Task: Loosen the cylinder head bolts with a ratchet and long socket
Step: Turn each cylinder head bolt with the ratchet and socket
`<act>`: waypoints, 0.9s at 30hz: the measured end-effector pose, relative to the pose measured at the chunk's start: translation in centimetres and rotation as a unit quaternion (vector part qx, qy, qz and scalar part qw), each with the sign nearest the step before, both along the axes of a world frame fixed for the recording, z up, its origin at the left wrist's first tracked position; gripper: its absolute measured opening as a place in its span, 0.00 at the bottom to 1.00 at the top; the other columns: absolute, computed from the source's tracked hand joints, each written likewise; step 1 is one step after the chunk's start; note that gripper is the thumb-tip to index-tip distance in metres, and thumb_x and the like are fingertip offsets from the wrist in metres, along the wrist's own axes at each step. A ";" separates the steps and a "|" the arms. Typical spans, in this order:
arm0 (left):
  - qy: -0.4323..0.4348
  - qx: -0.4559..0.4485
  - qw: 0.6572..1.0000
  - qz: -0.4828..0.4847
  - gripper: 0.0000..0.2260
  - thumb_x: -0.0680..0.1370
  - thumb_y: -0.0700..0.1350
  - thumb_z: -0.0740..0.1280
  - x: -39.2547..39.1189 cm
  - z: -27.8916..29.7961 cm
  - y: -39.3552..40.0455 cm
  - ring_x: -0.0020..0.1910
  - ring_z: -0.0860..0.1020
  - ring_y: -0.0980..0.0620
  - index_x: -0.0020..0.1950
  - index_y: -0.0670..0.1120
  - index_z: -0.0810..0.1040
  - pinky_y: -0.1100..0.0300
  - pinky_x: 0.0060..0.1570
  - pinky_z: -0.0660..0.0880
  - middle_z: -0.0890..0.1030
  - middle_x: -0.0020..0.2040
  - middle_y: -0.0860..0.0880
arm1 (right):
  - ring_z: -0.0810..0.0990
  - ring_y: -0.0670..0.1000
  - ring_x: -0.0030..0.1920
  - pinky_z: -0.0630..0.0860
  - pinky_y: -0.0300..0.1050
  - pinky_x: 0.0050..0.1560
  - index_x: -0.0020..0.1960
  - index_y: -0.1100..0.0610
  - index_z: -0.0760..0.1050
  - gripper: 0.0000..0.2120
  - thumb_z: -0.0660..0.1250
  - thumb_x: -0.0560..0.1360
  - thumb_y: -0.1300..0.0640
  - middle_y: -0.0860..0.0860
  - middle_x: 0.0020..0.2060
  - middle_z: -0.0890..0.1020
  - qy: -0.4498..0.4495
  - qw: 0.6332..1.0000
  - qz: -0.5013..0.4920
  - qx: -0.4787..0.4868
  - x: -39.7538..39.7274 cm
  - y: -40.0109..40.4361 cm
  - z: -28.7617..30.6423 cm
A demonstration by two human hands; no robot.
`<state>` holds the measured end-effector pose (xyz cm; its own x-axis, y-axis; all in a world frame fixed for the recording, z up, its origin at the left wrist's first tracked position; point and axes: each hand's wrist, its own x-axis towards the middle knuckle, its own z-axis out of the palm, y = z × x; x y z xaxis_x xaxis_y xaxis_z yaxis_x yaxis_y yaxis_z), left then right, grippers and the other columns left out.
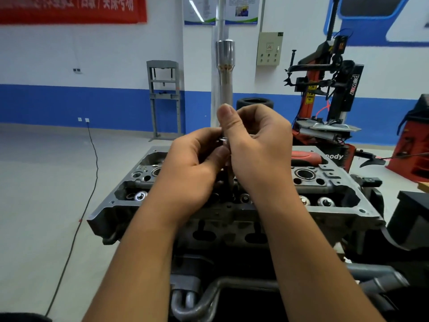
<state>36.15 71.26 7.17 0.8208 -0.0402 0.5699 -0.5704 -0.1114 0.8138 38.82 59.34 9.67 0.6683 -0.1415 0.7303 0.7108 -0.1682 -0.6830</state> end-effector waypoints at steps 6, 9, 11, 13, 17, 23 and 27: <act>-0.029 -0.036 0.995 0.089 0.10 0.82 0.33 0.68 0.3 -0.3 -1.4 0.49 0.88 0.52 0.58 0.44 0.86 0.48 0.52 0.85 0.89 0.49 0.51 | 0.84 0.47 0.40 0.82 0.56 0.47 0.41 0.51 0.76 0.13 0.78 0.73 0.47 0.45 0.36 0.83 -0.009 1.000 -0.016 0.002 -0.1 0.4 -0.5; -0.063 -0.013 0.988 0.143 0.10 0.82 0.35 0.68 0.0 -0.6 -2.1 0.47 0.87 0.52 0.56 0.45 0.86 0.45 0.49 0.85 0.89 0.46 0.51 | 0.83 0.46 0.39 0.81 0.54 0.46 0.41 0.50 0.75 0.12 0.78 0.74 0.50 0.44 0.36 0.82 -0.027 0.999 -0.036 0.003 -0.1 0.4 -0.5; -0.056 -0.003 0.991 0.123 0.10 0.83 0.36 0.66 -0.1 -0.6 -1.9 0.49 0.87 0.50 0.59 0.46 0.84 0.43 0.51 0.84 0.88 0.48 0.50 | 0.83 0.47 0.39 0.81 0.54 0.45 0.40 0.52 0.76 0.11 0.77 0.76 0.52 0.44 0.36 0.82 -0.037 0.999 -0.033 0.001 0.0 0.4 -0.5; -0.026 0.001 0.999 0.044 0.12 0.86 0.36 0.63 -0.3 -0.3 -1.3 0.54 0.86 0.49 0.64 0.47 0.81 0.45 0.54 0.84 0.88 0.53 0.49 | 0.81 0.45 0.37 0.80 0.49 0.43 0.41 0.53 0.76 0.10 0.76 0.77 0.53 0.43 0.35 0.81 -0.056 0.998 -0.040 -0.008 0.0 0.4 -0.6; 0.001 -0.017 1.000 0.000 0.12 0.86 0.37 0.62 -0.5 0.0 -0.9 0.55 0.86 0.49 0.65 0.47 0.82 0.51 0.52 0.83 0.88 0.55 0.50 | 0.82 0.45 0.38 0.80 0.48 0.43 0.44 0.55 0.80 0.07 0.72 0.80 0.54 0.44 0.36 0.82 -0.058 0.997 -0.026 -0.035 -0.1 0.4 -0.7; -0.029 -0.080 0.986 0.143 0.09 0.76 0.37 0.77 0.3 -0.4 -1.7 0.34 0.83 0.53 0.51 0.49 0.84 0.58 0.34 0.81 0.85 0.36 0.52 | 0.81 0.46 0.38 0.79 0.52 0.42 0.45 0.56 0.82 0.14 0.63 0.82 0.51 0.44 0.33 0.81 -0.021 0.997 0.058 -0.043 -0.1 0.4 -0.6; -0.018 -0.050 0.992 0.112 0.09 0.79 0.37 0.75 0.0 -0.3 -1.9 0.43 0.88 0.50 0.55 0.50 0.85 0.46 0.42 0.86 0.88 0.45 0.50 | 0.85 0.47 0.40 0.83 0.53 0.44 0.44 0.53 0.80 0.10 0.75 0.77 0.48 0.47 0.37 0.85 -0.028 0.999 0.039 0.019 -0.1 0.2 -0.7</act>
<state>36.12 69.37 6.87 0.7814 0.1989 0.5915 -0.5703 -0.1575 0.8062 38.73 59.59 8.98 0.6372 -0.1185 0.7615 0.7575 -0.0856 -0.6472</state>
